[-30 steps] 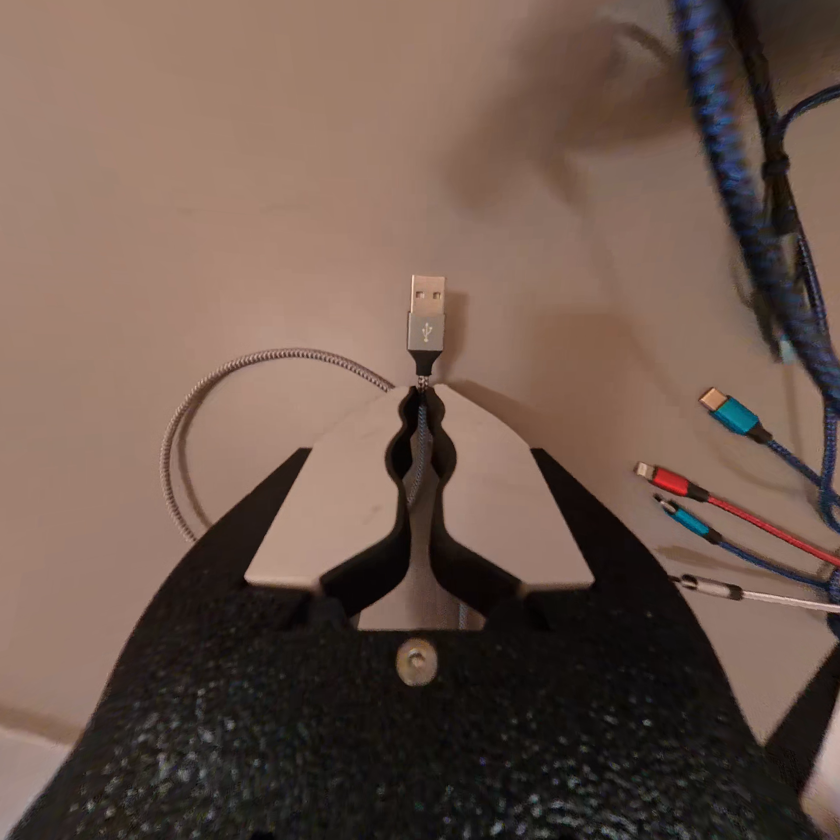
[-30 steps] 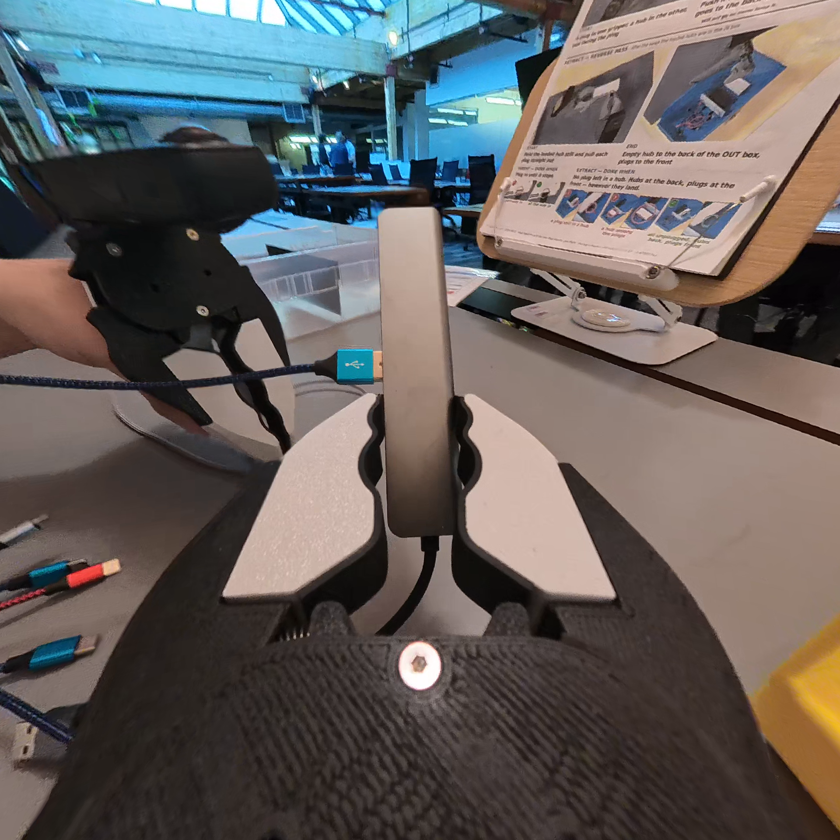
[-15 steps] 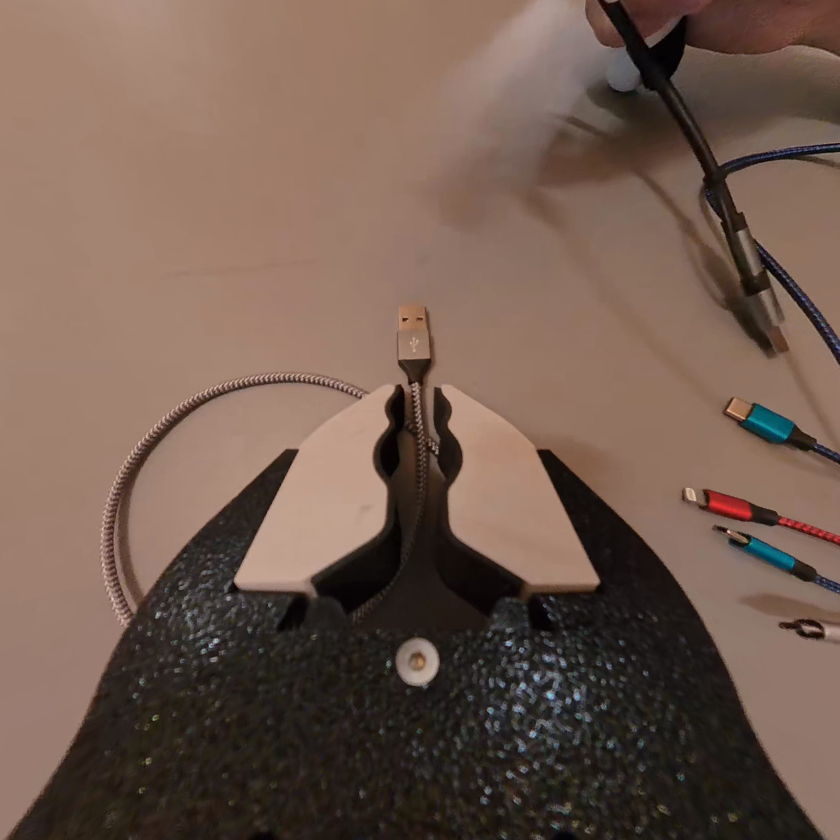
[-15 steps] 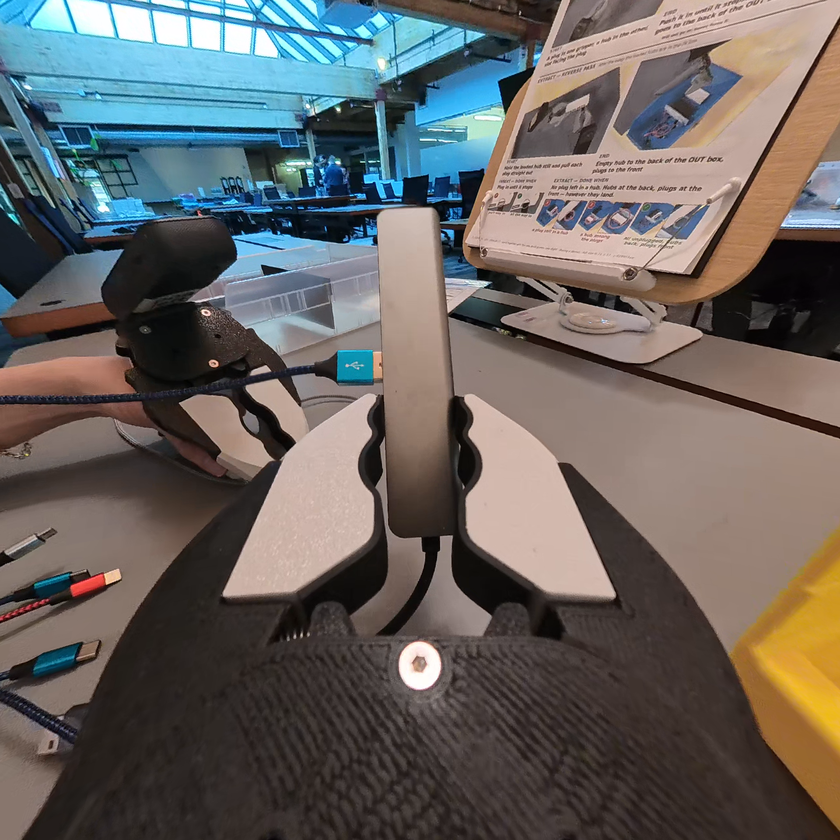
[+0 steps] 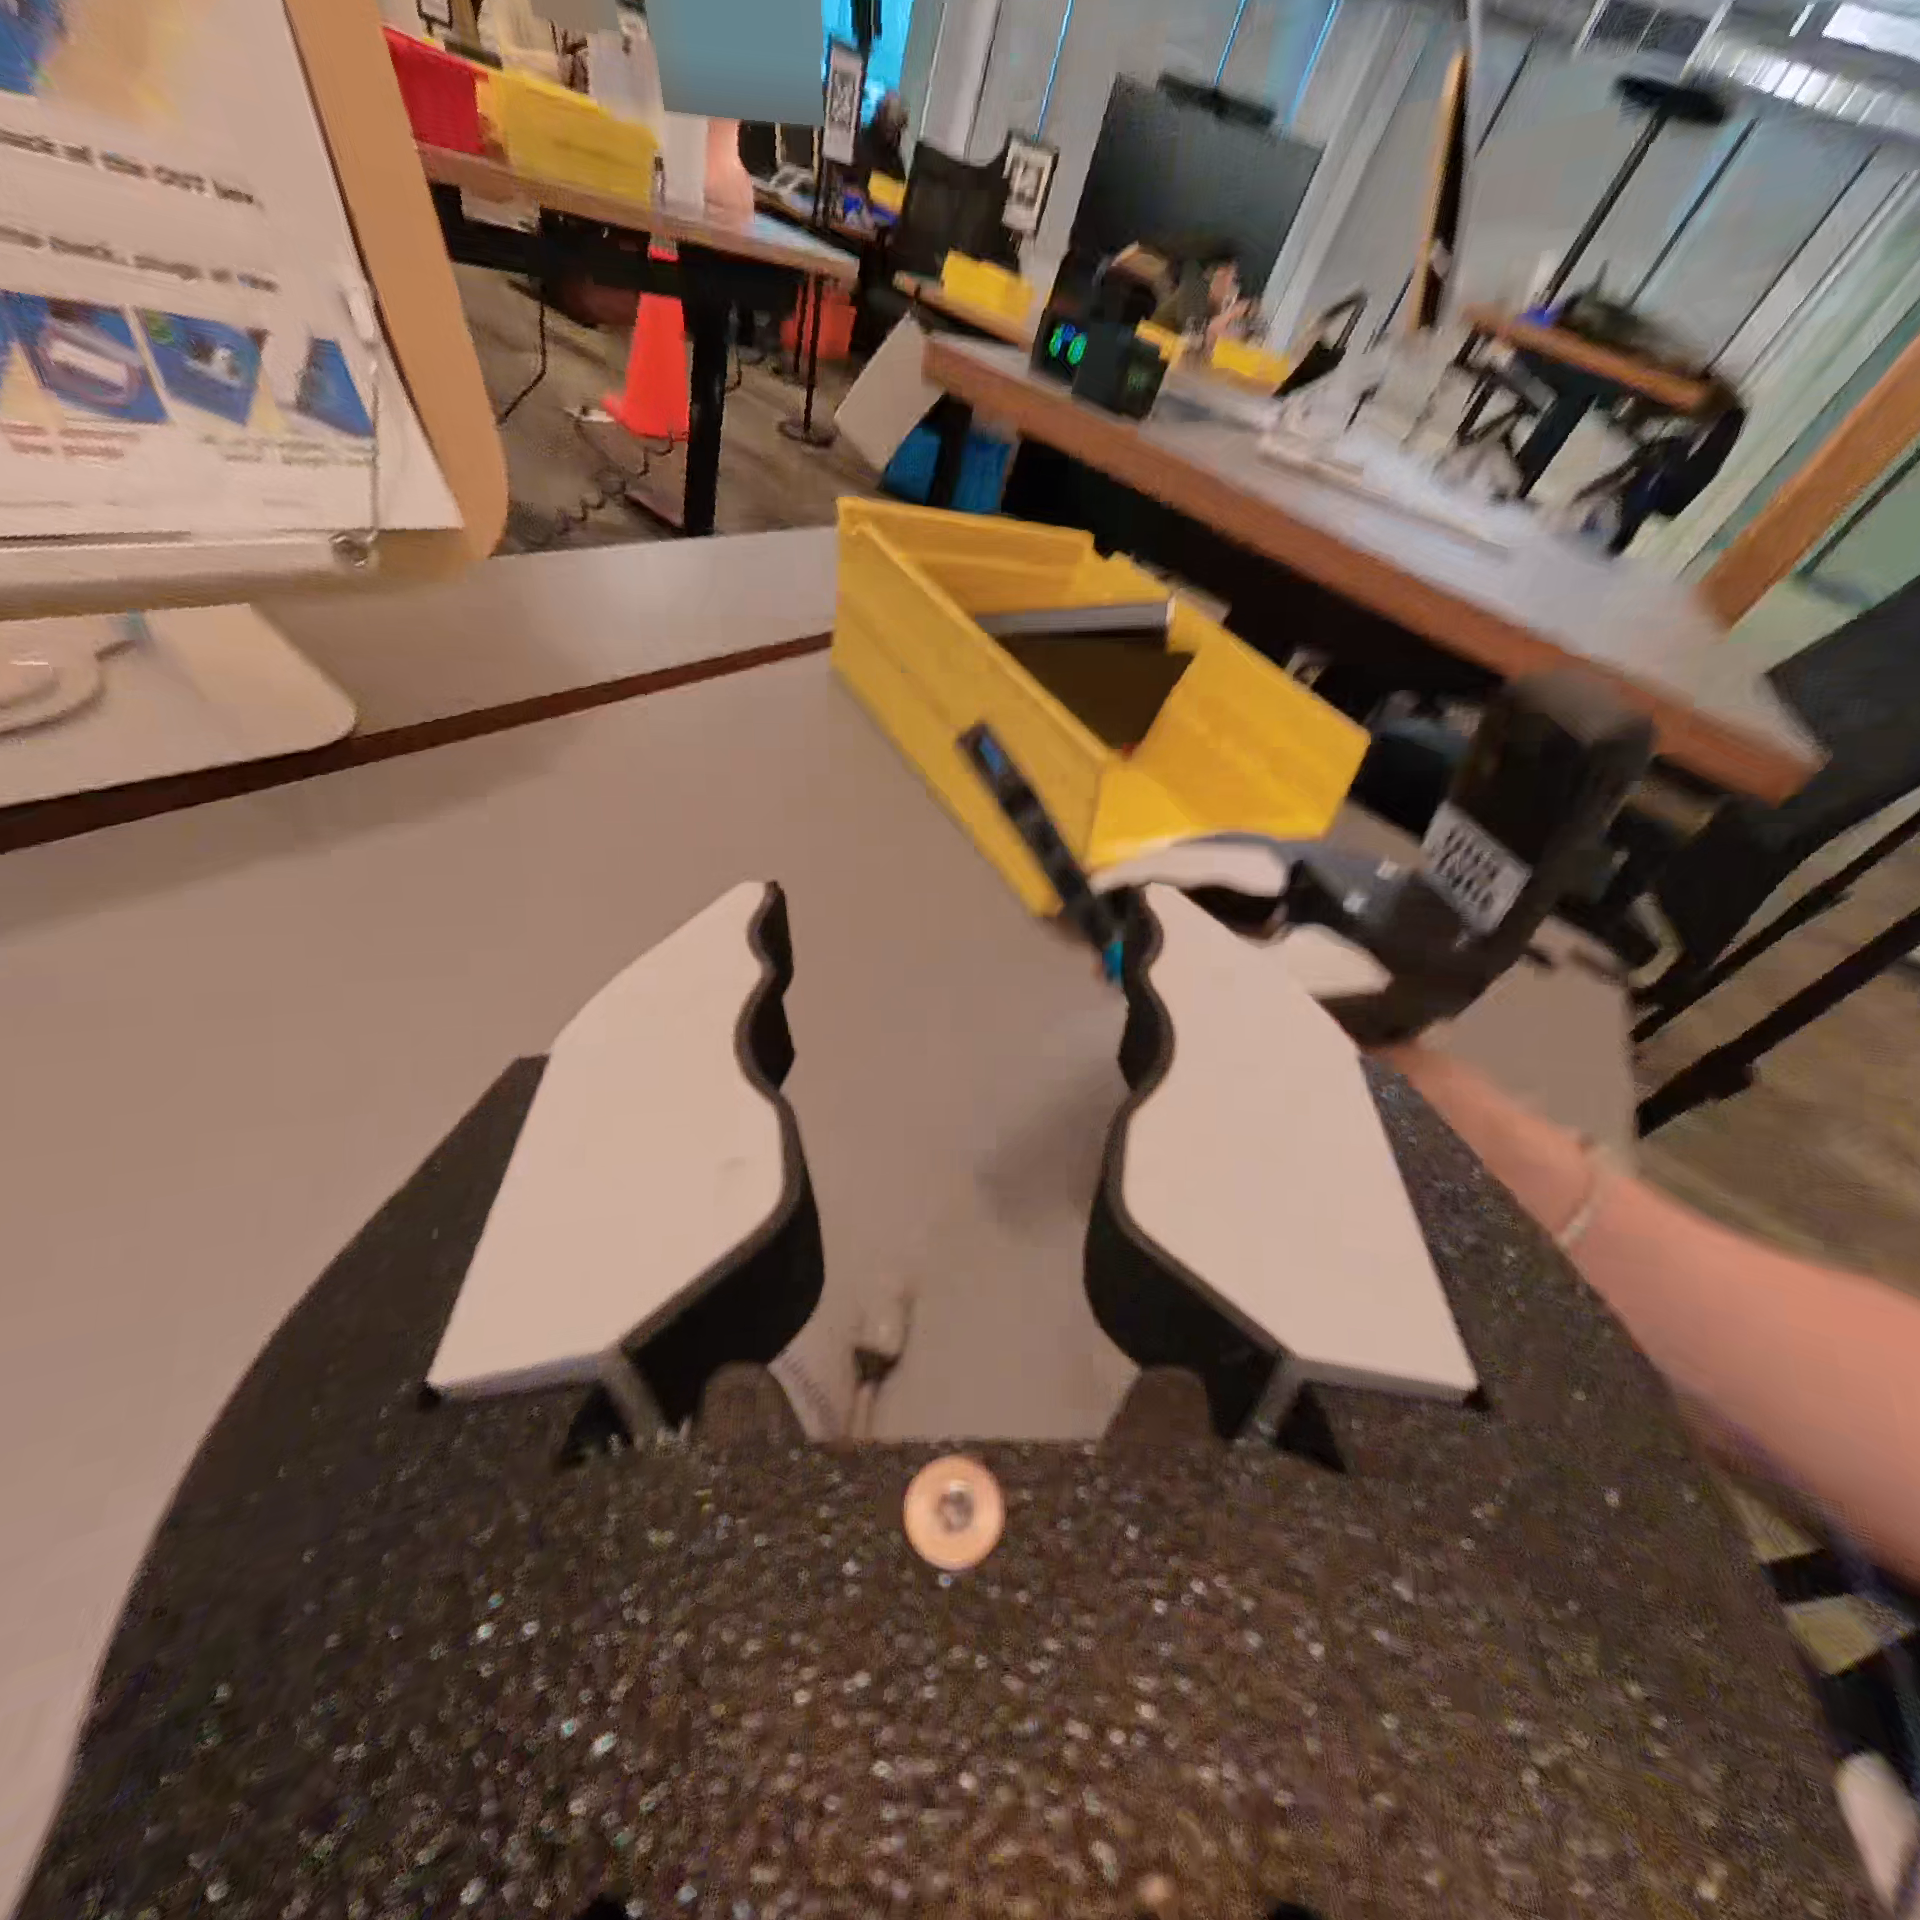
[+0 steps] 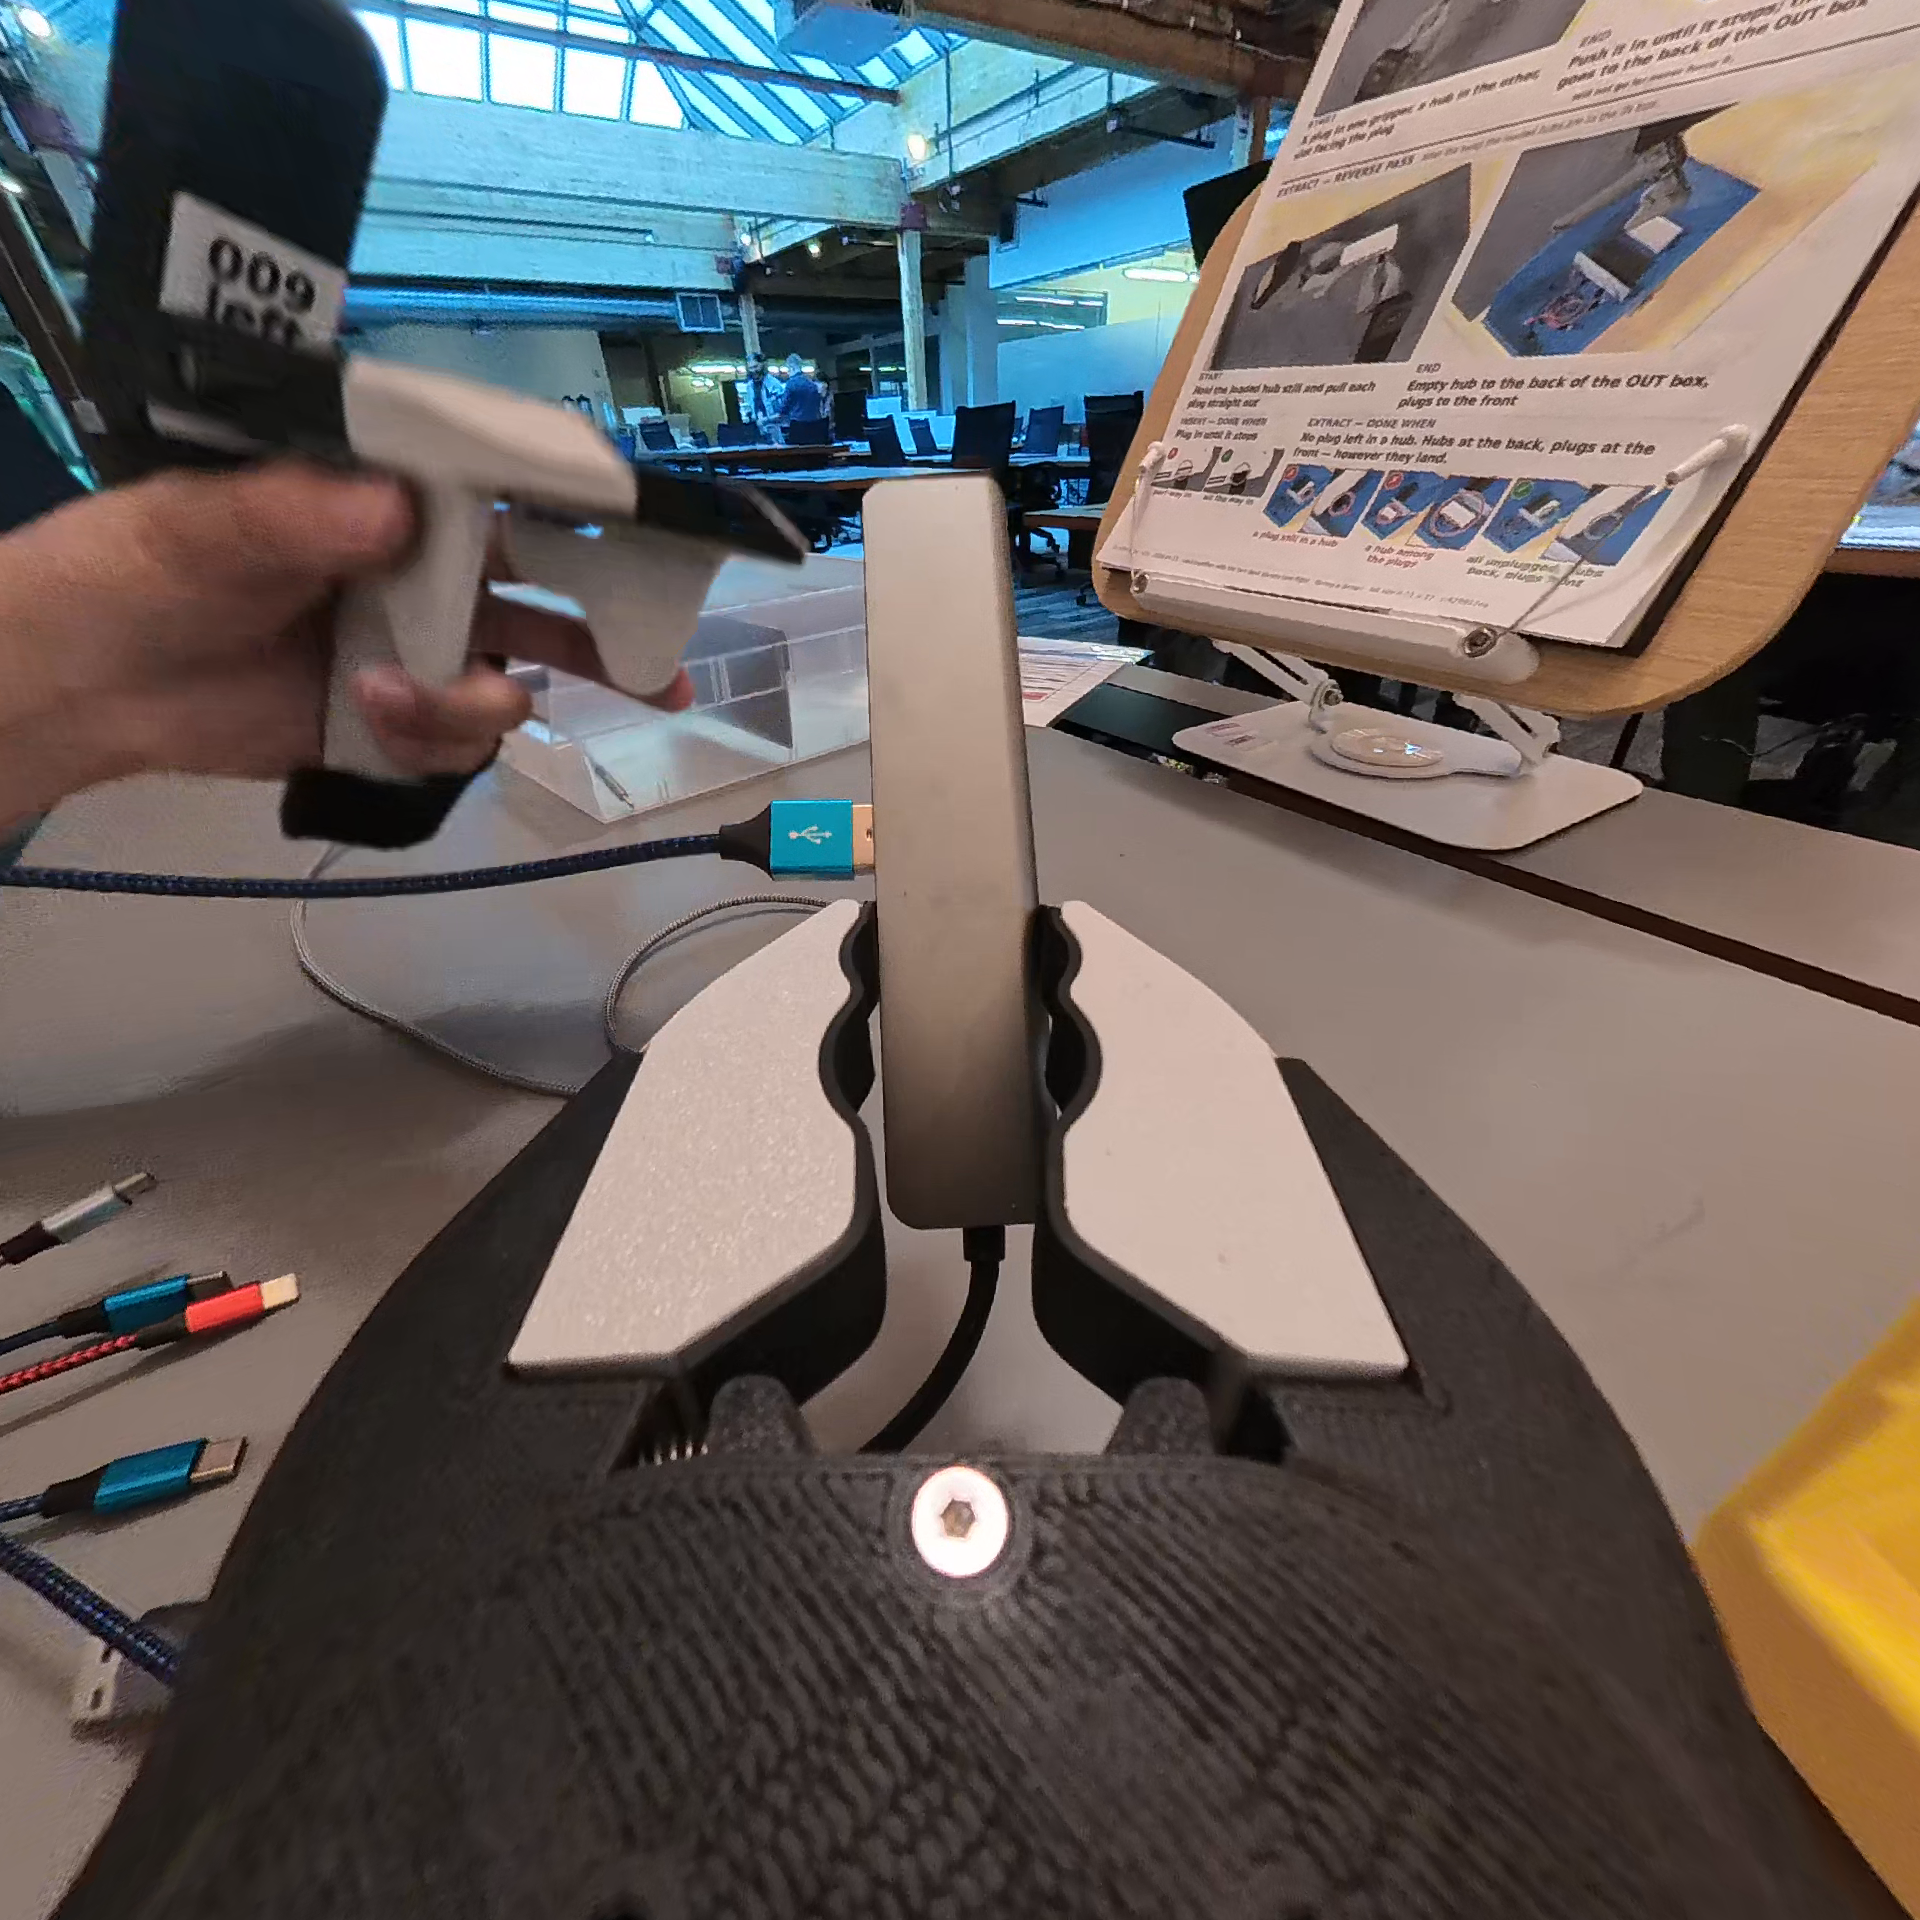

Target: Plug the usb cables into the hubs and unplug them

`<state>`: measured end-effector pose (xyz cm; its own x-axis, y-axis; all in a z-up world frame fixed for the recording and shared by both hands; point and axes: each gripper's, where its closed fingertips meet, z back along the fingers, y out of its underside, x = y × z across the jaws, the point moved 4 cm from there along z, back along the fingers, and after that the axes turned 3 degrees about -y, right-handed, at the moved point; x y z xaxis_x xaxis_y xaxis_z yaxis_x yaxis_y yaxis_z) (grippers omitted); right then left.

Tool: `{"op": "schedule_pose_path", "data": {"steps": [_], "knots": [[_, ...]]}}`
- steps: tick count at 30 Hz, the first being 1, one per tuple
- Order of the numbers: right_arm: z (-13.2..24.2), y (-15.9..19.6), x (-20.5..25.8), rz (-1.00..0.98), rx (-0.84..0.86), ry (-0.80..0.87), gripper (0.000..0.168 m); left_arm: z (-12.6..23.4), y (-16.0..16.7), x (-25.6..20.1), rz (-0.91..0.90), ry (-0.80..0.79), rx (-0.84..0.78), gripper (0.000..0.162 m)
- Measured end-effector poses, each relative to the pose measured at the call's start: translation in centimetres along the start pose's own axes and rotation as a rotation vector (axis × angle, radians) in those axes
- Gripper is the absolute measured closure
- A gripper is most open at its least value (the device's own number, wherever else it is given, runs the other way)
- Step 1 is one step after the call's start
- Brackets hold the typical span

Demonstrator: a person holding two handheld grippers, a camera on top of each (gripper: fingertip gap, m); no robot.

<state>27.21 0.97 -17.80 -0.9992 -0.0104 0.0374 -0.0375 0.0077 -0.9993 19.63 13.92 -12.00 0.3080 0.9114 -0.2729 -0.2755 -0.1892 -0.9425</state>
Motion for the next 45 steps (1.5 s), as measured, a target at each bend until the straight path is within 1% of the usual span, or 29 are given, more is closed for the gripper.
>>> {"op": "schedule_pose_path", "data": {"steps": [1,2,3,6,7,8,9,10,13,16,18,20,21,22,25,27,29,30,32,36,39,41,43,45], "knots": [[-0.1,0.0,0.2,0.014,-0.004,-0.008,0.139,-0.5,-0.7,-0.4,0.042,0.015,-0.004,0.101],[-0.1,0.0,0.4,0.028,-0.001,-0.014,0.139,-1.2,-0.8,-0.7,0.085,0.032,0.031,0.097],[-0.2,0.1,0.5,0.038,0.008,-0.014,0.138,-2.1,-0.7,-1.0,0.129,0.062,0.078,0.094],[-0.3,0.2,0.9,0.074,0.021,-0.019,0.139,-4.6,0.6,-1.8,0.255,0.139,0.217,0.096],[-0.4,0.2,1.0,0.084,0.024,-0.022,0.139,-5.2,1.1,-2.1,0.280,0.158,0.252,0.098],[-0.4,0.2,1.1,0.092,0.029,-0.028,0.139,-5.7,1.5,-2.1,0.306,0.160,0.273,0.110],[-0.5,0.3,1.2,0.098,0.036,-0.032,0.138,-6.0,1.8,-2.1,0.326,0.162,0.274,0.130],[-0.5,0.3,1.3,0.103,0.041,-0.032,0.139,-6.2,2.1,-2.1,0.342,0.170,0.264,0.147],[-0.6,0.4,1.2,0.107,0.047,-0.017,0.138,-6.4,2.5,-1.6,0.451,0.211,0.235,0.150],[-0.3,0.0,1.6,0.114,-0.010,-0.079,0.138,-6.2,2.7,-1.0,0.660,0.313,0.176,0.152],[0.5,-0.7,1.5,0.106,-0.103,-0.108,0.136,-5.7,2.5,-0.4,0.795,0.352,0.105,0.152],[1.9,-1.7,0.6,0.097,-0.258,-0.066,0.131,-5.3,2.3,0.5,0.856,0.338,0.053,0.152],[2.6,-2.2,0.2,0.079,-0.326,-0.054,0.127,-5.0,2.1,0.7,0.875,0.335,0.036,0.152],[3.2,-2.7,-0.2,0.056,-0.373,-0.047,0.127,-4.8,1.9,0.9,0.897,0.333,0.019,0.152],[5.1,-3.3,-1.9,0.038,-0.449,0.040,0.135,-3.8,0.8,1.6,0.963,0.356,-0.052,0.153],[5.6,-2.9,-2.9,0.048,-0.417,0.120,0.136,-3.1,-0.1,1.9,0.994,0.390,-0.089,0.152],[5.0,-2.2,-3.3,0.080,-0.324,0.169,0.133,-2.5,-0.9,1.4,1.005,0.428,-0.105,0.153],[4.4,-2.0,-2.7,0.115,-0.287,0.145,0.129,-2.4,-1.2,1.0,1.003,0.441,-0.105,0.152],[3.3,-1.8,-1.4,0.183,-0.264,0.101,0.129,-2.4,-1.6,-0.1,0.989,0.453,-0.093,0.153],[1.4,-2.1,1.5,0.165,-0.323,-0.049,0.121,-3.3,-1.3,-0.8,0.958,0.410,-0.063,0.153],[0.6,-2.0,2.2,0.216,-0.322,-0.024,0.113,-4.0,-0.3,-1.3,0.977,0.406,-0.029,0.153],[0.2,-1.7,2.6,0.232,-0.295,-0.042,0.109,-4.6,0.6,-1.9,0.969,0.388,0.000,0.153],[0.1,-1.8,2.7,0.240,-0.305,-0.036,0.111,-5.1,1.1,-2.3,0.980,0.383,0.008,0.153],[0.2,-1.9,2.7,0.249,-0.306,-0.028,0.117,-5.4,1.5,-2.4,0.980,0.373,0.013,0.152]]}}
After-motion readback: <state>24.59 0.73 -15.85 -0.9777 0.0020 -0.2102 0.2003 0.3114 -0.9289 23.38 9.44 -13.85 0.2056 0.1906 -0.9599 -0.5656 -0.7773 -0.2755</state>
